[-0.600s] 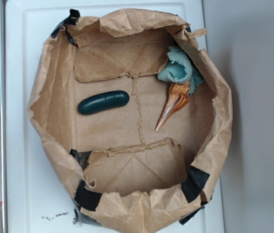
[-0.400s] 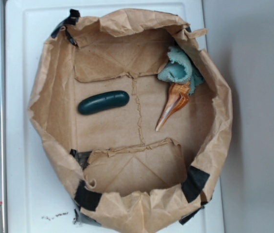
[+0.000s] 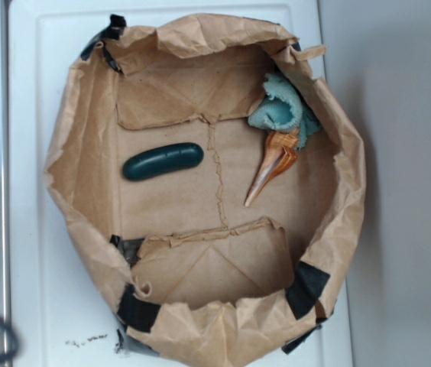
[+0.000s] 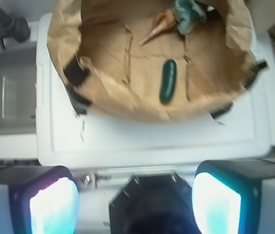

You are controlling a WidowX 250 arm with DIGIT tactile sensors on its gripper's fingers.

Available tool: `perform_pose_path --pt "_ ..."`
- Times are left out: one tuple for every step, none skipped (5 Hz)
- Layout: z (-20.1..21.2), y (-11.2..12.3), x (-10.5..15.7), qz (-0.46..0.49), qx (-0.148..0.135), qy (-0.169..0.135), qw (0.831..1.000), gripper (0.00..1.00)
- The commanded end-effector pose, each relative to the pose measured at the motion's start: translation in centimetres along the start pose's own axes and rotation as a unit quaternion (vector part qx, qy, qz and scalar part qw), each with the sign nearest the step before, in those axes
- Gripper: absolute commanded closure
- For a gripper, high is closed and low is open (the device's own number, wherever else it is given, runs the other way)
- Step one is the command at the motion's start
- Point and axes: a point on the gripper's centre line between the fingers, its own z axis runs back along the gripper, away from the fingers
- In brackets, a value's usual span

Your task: Grab the plastic pickle.

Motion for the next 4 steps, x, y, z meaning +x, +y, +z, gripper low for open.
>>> perform_pose_path --pt "0.4 0.3 4.1 0.021 0.015 -0.031 0.999 0.0" --pt "0.4 0.3 4.1 0.021 0.015 -0.031 0.999 0.0" --pt "0.4 0.3 4.1 0.021 0.015 -0.031 0.999 0.0" --pt "-2.4 1.6 6.0 0.066 0.001 -0.038 0.997 0.0"
